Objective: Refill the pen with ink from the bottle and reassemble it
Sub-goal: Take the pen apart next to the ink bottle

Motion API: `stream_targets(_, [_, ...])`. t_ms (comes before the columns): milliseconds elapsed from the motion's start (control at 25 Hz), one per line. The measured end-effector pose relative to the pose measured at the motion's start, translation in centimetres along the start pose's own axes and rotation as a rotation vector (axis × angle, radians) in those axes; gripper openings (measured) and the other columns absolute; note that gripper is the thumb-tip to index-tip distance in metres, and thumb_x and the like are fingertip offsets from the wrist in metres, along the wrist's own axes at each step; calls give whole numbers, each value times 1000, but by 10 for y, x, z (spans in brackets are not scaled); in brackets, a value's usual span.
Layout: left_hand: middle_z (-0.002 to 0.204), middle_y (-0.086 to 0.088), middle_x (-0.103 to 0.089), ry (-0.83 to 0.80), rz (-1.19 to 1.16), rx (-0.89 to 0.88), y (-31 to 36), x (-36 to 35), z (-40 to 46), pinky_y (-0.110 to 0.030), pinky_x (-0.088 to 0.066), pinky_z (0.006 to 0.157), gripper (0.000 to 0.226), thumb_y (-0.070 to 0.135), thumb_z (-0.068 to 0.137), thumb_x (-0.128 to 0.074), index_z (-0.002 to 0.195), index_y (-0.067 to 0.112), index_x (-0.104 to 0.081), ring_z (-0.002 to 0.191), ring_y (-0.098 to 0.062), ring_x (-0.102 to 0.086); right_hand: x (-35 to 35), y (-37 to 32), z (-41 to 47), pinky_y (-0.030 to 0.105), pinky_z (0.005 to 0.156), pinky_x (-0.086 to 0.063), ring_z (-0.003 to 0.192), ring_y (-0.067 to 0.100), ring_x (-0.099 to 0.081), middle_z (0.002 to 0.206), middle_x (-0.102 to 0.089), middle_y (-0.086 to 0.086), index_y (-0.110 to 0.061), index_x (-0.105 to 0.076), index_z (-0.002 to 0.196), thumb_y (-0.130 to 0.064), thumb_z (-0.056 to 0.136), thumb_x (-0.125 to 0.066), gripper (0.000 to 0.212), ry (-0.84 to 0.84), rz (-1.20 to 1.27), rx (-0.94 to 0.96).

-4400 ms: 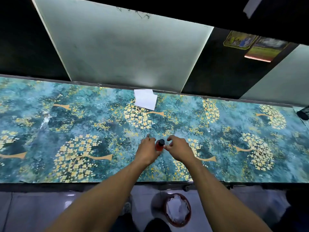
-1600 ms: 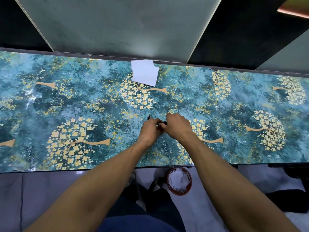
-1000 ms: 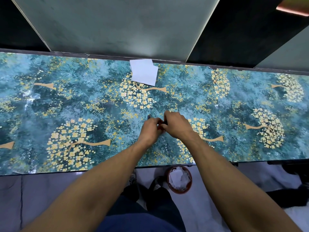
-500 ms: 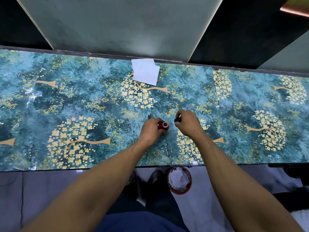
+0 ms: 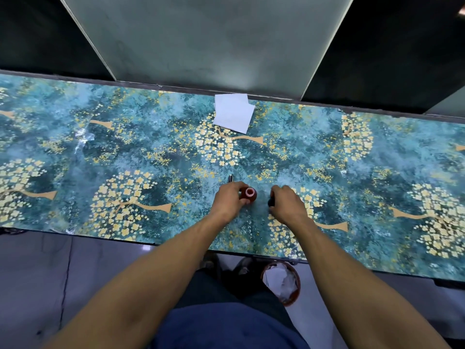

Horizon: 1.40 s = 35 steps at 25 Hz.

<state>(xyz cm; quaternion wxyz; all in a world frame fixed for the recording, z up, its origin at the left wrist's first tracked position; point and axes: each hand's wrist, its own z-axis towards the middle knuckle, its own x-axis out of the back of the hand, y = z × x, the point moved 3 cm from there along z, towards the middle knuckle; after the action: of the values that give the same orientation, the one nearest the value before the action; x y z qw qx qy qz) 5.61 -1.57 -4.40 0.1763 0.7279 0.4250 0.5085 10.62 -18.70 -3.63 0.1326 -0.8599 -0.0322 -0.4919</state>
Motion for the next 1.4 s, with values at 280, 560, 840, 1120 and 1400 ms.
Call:
stream_targets(280, [127,-7,-62,89,117,83,-5,2,-14,-41,-49,98,66,23,77,-82,137,17,-53,112,-25,-61,38,24,13,44,75,-53,99,32,-59,119,-56,11,-19,-46,132,-6,88,-60,47,-110,-146,133])
stream_targets(560, [95,-4,-61,208,153,339,-25,11,-30,-32,-44,64,33,37,83,-75,98,14,-56,78,-17,-55,69,8,35,40,74,-56,86,25,-62,104,-67,7,-19,-61,115,-20,88,-66,28,22,148,144])
stream_targets(840, [86,-5,-63,254,50,408,-22,10,-29,-33,-50,64,11,20,83,-69,86,14,-60,75,-23,-60,73,-39,42,35,73,-51,88,22,-64,99,-70,3,-17,-67,106,-26,91,-70,18,27,328,244])
stream_targets(1120, [81,-1,-69,375,-385,368,-5,29,-41,-23,-45,60,10,21,83,-72,88,13,-68,75,-15,-63,80,-82,48,39,69,-55,78,23,-68,84,-72,5,-14,-69,93,-44,90,-70,30,-19,367,319])
stream_targets(1400, [82,0,-71,422,-429,314,6,38,-58,-28,-53,66,11,20,83,-73,90,13,-70,78,-13,-67,70,-109,48,34,63,-50,74,24,-72,78,-74,16,-1,-72,81,-28,88,-76,28,-169,560,270])
